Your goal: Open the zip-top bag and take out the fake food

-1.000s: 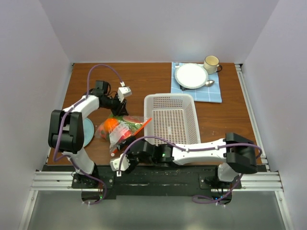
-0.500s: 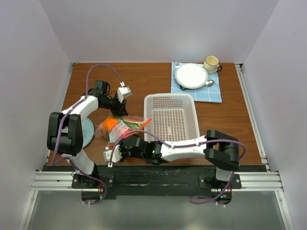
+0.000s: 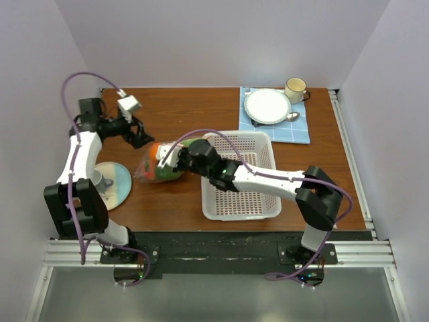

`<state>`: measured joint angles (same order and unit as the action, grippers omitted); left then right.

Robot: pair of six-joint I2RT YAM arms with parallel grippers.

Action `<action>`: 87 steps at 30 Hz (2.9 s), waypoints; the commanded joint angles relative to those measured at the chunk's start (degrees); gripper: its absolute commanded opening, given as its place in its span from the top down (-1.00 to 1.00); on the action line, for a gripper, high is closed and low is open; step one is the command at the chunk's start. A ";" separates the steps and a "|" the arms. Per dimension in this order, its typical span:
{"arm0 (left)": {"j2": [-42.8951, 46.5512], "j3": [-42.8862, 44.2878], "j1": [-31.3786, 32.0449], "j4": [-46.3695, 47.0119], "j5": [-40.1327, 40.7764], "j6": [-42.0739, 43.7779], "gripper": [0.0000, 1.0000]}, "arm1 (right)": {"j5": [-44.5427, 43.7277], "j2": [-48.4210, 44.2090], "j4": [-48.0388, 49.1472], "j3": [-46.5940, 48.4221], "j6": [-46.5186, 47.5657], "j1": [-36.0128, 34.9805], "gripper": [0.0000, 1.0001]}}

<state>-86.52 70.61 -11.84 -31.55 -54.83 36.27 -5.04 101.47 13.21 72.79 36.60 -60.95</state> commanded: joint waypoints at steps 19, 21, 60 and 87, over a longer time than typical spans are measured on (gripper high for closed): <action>-1.11 3.30 -9.08 -43.86 -31.65 42.84 -1.00 | 14.71 5.93 -12.07 25.29 -18.75 6.72 1.00; -0.15 4.44 -9.17 -43.86 -32.27 42.65 -1.00 | 14.71 5.84 -12.42 25.38 -18.76 6.63 1.00; -7.17 16.05 -2.40 -43.86 -42.20 41.07 1.00 | 19.63 -2.59 -8.21 19.85 -28.51 8.39 1.00; -1.72 10.69 1.64 -43.86 -32.62 38.35 0.93 | 30.88 2.59 -1.43 22.57 -30.10 8.75 -0.21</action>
<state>-89.71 81.08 -10.46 -75.77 -82.85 75.42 22.13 103.74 10.79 92.75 7.01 -51.31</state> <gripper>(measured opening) 0.031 0.627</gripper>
